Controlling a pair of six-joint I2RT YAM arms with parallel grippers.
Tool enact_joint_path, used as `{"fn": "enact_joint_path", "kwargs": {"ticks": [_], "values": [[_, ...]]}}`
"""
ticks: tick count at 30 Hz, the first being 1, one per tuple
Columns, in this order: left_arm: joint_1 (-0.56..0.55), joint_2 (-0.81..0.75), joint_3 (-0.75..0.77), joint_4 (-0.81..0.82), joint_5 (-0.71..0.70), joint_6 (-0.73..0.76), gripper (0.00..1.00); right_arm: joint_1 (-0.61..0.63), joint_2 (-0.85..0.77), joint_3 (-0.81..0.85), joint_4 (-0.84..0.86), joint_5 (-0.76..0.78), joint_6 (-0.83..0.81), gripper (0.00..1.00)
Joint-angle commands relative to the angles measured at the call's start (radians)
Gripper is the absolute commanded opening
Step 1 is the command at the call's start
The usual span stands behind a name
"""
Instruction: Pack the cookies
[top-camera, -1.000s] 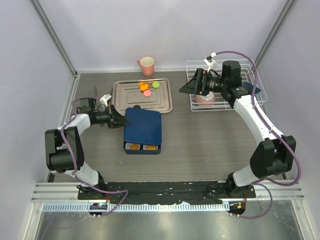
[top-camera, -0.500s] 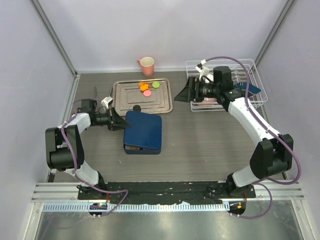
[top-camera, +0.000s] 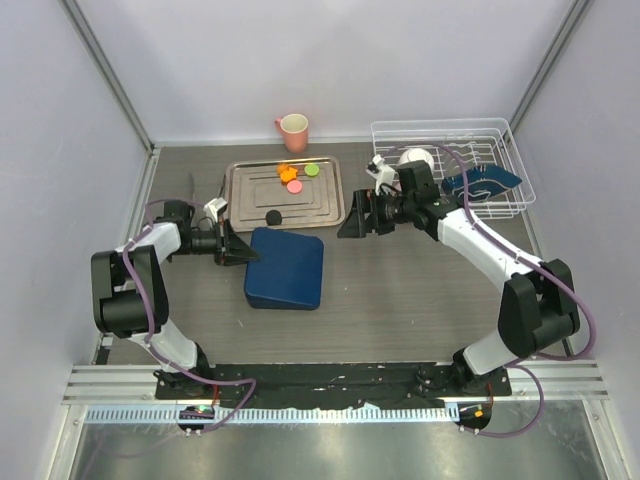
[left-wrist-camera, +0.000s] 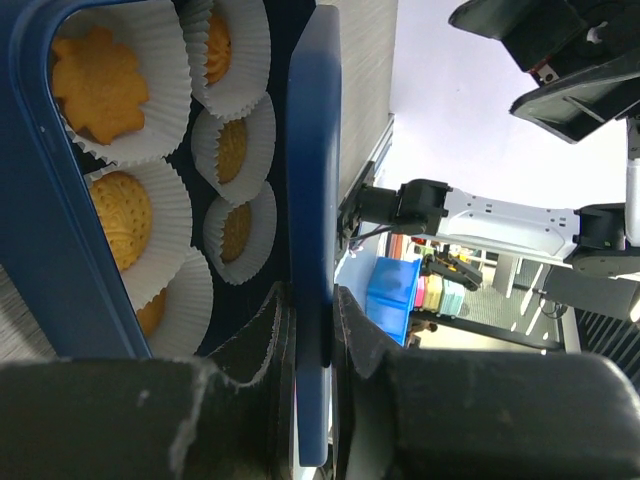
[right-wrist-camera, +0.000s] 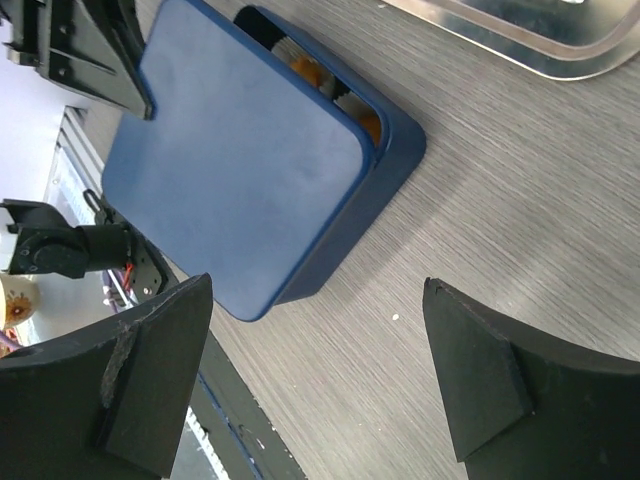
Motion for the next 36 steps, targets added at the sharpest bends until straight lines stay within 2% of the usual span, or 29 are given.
{"fn": "enact_joint_path", "kwargs": {"ticks": [1, 15, 26, 36], "values": [[0.009, 0.003, 0.025, -0.005, 0.012, 0.017, 0.11, 0.029, 0.014, -0.003, 0.038, 0.053, -0.031, 0.91], [0.009, 0.052, 0.006, 0.133, 0.057, -0.098, 0.09, 0.083, 0.051, 0.006, 0.024, 0.081, -0.07, 0.91], [0.026, 0.05, 0.008, 0.147, 0.055, -0.114, 0.08, 0.084, 0.042, 0.002, 0.023, 0.083, -0.08, 0.91], [0.05, 0.081, 0.04, 0.03, 0.027, -0.01, 0.25, 0.083, 0.025, -0.014, 0.024, 0.078, -0.08, 0.91]]}}
